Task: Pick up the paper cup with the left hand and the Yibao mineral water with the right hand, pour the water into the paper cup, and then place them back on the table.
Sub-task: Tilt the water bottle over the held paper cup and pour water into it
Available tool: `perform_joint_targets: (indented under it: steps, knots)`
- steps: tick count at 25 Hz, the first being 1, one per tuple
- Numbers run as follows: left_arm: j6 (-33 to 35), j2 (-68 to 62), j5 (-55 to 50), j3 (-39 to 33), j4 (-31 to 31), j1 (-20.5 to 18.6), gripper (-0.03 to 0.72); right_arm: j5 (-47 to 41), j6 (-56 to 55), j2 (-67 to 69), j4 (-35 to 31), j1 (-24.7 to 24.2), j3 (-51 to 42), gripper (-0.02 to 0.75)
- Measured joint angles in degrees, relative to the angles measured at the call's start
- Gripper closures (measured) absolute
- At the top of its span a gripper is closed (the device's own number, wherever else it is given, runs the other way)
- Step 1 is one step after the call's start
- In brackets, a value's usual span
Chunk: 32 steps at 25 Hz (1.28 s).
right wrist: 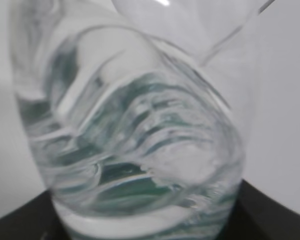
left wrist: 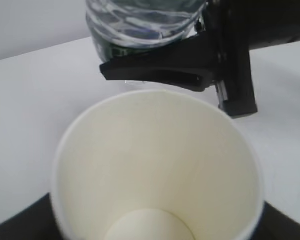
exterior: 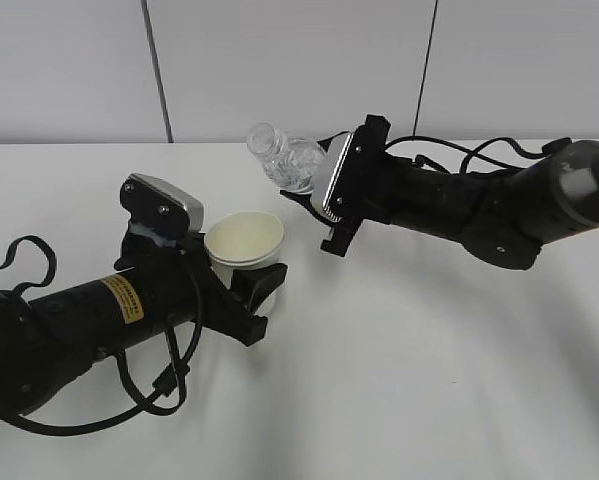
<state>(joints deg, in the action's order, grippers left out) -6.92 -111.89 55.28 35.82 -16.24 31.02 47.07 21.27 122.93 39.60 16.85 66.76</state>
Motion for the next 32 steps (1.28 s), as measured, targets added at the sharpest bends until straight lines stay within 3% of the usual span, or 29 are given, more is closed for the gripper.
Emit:
perform_joint_targets:
  steps: [18,32]
  knots:
    - [0.0,0.0,0.0,0.0,-0.4,0.0,0.245,-0.1,26.5,0.0,-6.2,0.0,0.0,0.316]
    - [0.0,0.0,0.0,0.0,-0.1,0.0,0.245,0.0,37.4,0.0,-7.1,0.0,0.0,0.316]
